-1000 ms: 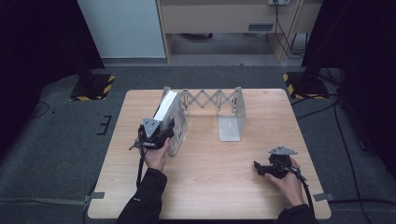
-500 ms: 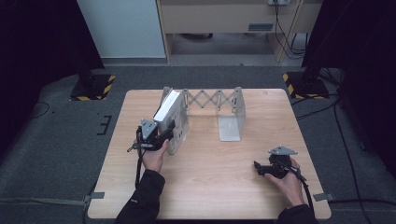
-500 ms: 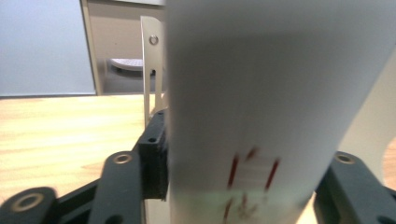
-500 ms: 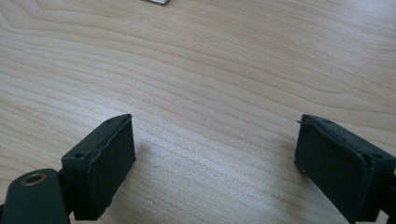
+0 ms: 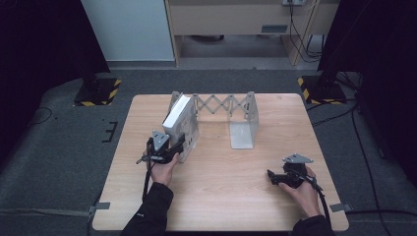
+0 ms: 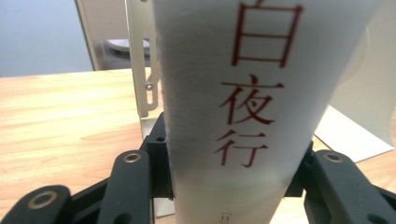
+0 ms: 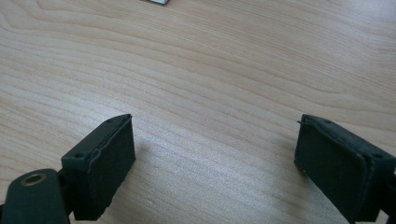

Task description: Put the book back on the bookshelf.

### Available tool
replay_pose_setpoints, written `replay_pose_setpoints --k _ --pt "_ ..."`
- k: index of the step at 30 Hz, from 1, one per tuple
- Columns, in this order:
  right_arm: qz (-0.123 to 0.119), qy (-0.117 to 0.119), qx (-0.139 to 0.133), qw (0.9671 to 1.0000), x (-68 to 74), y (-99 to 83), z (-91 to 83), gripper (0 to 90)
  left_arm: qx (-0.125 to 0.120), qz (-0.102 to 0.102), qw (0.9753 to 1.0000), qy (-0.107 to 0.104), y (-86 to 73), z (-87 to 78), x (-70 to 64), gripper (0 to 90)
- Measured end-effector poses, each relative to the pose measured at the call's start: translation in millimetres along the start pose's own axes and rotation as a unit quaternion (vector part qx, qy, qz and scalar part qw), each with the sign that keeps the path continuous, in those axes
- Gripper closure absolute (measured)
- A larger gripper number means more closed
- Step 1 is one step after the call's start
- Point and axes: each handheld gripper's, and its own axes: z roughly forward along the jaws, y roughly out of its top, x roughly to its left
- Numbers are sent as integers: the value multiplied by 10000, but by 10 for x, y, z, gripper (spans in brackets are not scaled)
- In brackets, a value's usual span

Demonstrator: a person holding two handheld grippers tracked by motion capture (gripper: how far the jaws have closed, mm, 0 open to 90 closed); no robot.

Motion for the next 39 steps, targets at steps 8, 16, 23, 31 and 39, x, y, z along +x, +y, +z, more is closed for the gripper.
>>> replay_pose_setpoints --k 8,16,23,31,39 --pt "-2 -6 -7 10000 0 1 3 121 -55 -48 9998 204 29 88 4 518" --pt "-10 1 2 10000 -1 4 6 117 -119 -162 9993 310 51 213 -25 512" --pt "-5 -6 -2 10000 1 3 6 117 116 -274 9995 -126 50 146 47 444" --pt "-5 -7 0 10000 1 3 6 117 249 -38 9987 -442 -113 -40 110 491" --pt "-9 -2 2 10000 0 4 6 117 396 -40 9982 -441 -63 38 7 492"
